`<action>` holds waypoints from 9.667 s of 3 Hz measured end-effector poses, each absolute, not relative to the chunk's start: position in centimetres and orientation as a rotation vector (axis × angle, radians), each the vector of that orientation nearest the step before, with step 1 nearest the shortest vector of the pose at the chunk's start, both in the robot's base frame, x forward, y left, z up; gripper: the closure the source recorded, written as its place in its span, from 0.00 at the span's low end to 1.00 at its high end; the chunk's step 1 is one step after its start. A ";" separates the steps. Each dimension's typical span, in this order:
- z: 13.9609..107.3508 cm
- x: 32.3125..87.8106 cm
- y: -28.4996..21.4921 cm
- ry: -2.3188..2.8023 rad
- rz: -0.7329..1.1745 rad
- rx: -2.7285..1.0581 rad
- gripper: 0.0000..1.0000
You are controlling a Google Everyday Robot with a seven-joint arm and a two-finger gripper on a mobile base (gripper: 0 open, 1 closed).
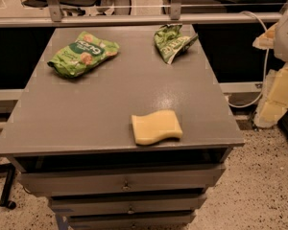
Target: Move green rice chip bag near sponge
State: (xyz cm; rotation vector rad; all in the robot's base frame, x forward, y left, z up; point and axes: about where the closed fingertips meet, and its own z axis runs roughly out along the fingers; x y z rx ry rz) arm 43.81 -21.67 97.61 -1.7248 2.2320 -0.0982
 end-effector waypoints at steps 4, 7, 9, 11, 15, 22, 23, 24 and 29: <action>99.4 54.2 -7.8 1.645 0.243 -1.807 0.00; 99.8 55.9 -1.0 1.412 0.382 -1.818 0.00; 95.2 60.4 7.7 1.283 0.524 -1.739 0.00; 90.2 64.3 15.6 1.263 0.520 -1.716 0.00; 87.3 71.4 19.5 1.403 0.534 -1.593 0.00; 88.6 70.7 20.7 1.415 0.623 -1.563 1.00; 92.1 70.1 18.5 1.349 0.559 -1.601 1.00; 94.6 68.0 15.1 1.291 0.544 -1.632 1.00; 92.7 53.0 -3.6 1.655 0.434 -1.566 1.00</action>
Offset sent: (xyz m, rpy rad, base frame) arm 0.0822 0.0719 0.0068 0.2683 -0.1404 0.2300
